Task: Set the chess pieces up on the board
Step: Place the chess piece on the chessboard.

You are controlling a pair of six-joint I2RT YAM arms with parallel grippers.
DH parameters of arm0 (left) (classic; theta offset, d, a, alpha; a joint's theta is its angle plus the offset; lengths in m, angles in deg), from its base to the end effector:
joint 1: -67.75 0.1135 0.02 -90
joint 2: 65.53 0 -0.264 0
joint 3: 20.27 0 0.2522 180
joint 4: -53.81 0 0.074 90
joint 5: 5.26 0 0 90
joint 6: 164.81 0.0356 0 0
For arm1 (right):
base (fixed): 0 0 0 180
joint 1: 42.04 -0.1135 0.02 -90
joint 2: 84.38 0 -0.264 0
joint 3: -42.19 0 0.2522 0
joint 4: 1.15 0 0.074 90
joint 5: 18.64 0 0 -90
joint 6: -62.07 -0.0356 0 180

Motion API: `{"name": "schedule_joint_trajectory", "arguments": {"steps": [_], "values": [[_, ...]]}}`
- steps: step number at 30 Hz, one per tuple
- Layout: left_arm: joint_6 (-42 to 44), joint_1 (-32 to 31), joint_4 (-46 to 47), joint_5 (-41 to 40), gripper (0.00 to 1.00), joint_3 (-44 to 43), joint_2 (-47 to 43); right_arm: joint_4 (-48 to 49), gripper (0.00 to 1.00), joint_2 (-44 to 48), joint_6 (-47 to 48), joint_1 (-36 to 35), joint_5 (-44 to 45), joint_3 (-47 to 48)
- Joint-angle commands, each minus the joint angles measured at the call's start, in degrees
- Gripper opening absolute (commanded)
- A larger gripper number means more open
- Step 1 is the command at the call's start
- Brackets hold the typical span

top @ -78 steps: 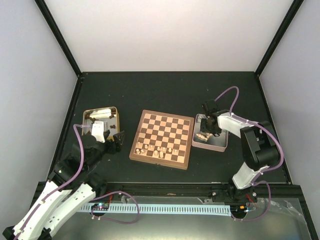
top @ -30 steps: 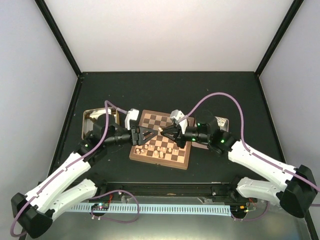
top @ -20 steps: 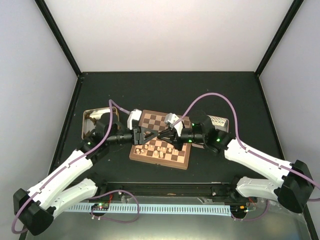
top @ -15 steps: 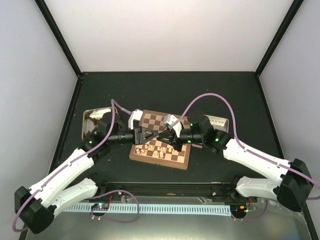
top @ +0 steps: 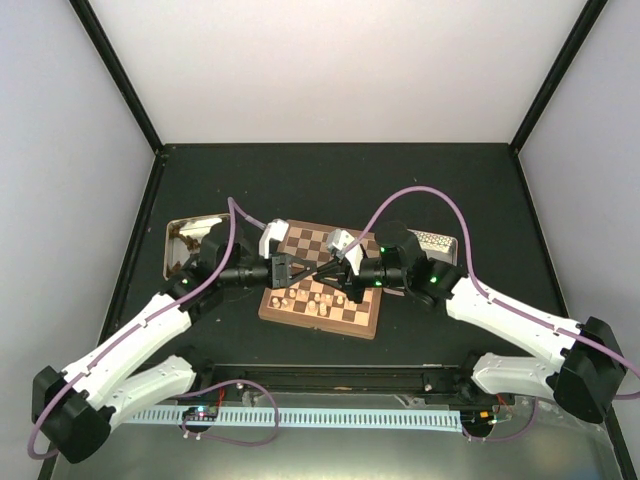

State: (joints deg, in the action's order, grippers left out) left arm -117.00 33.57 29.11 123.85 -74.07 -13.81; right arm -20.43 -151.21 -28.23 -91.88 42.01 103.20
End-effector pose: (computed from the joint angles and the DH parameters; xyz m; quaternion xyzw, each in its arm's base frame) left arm 0.1547 -0.1322 0.2908 0.1304 0.7951 -0.5420 0.2387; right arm 0.1557 0.2116 0.2861 -0.4654 0.6843 0.4136 0.3796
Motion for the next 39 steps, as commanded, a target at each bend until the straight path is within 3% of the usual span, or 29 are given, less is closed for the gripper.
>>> {"name": "schedule_joint_trajectory", "arguments": {"steps": [1,6,8,12,16,22,28,32,39], "values": [[1.38,0.08,-0.31,2.13,0.17,-1.53,0.63,2.65,0.01,-0.46,0.15,-0.38,-1.06,1.67],[2.20,0.08,-0.35,2.01,0.03,-1.44,0.79,3.00,0.04,-0.59,-0.65,-0.38,-0.35,1.41],[2.65,0.07,-0.52,1.23,0.01,-1.44,0.62,2.46,0.15,-0.54,-1.68,-0.42,1.42,1.39],[4.91,0.13,-3.21,-3.72,0.02,-1.68,-0.48,-0.02,0.46,0.30,-3.98,-0.39,5.81,0.50],[7.82,0.08,-6.23,-10.77,0.01,-2.04,-1.46,0.66,0.58,4.71,-7.28,-0.25,12.74,-3.54],[10.78,-2.49,-8.69,-19.92,0.01,-2.53,-0.51,0.45,0.63,14.60,-18.12,0.35,37.04,-9.57],[13.80,-12.48,-11.72,-33.50,0.02,-6.14,5.10,-8.92,0.65,16.45,-32.40,1.61,59.28,-10.24],[15.38,-18.96,-11.64,-38.86,0.02,-8.08,9.34,-13.72,0.67,15.54,-39.92,3.67,62.46,-11.08],[16.93,-25.89,-9.61,-44.56,0.02,-7.44,13.42,-14.52,0.68,15.25,-45.59,7.20,59.62,-13.73]]}}
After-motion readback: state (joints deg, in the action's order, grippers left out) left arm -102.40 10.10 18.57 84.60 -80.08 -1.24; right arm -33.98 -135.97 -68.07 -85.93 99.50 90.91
